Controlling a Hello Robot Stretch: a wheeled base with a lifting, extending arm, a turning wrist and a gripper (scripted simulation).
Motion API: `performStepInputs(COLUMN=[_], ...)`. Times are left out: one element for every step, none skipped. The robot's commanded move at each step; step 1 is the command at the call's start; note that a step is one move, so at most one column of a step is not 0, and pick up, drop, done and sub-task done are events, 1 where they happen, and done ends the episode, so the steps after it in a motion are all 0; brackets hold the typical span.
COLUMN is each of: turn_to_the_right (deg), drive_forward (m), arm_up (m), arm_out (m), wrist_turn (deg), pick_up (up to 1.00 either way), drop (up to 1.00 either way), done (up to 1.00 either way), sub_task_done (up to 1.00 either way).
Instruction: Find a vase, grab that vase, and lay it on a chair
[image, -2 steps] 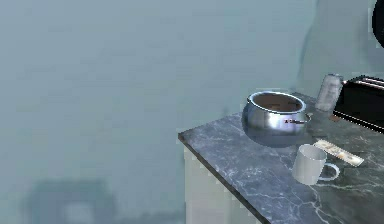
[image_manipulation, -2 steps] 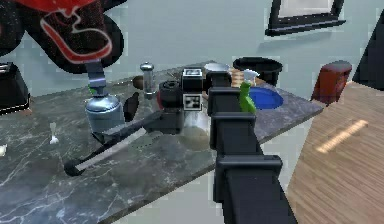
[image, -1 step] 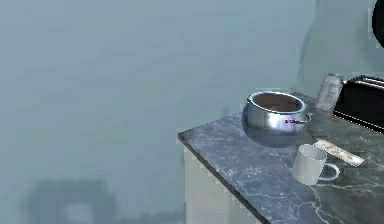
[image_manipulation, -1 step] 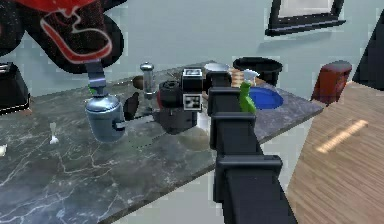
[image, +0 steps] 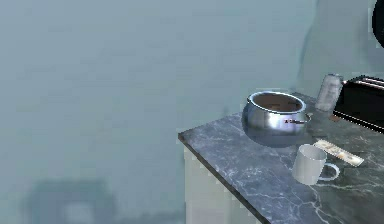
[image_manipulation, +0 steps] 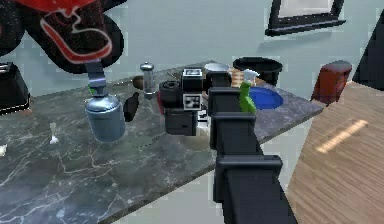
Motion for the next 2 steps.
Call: performStepInputs(turn_to_the_right=[0.0, 0.0], drive_forward=[0.00, 0.00], arm_up=[0.00, -0.10], arm_out=[0.00, 0.00], wrist_turn=[15.0, 0.0], pick_up=[0.00, 0.00], drop=[0.00, 0.00], done=[0.00, 0.00], sub_task_done=[0.00, 0.00])
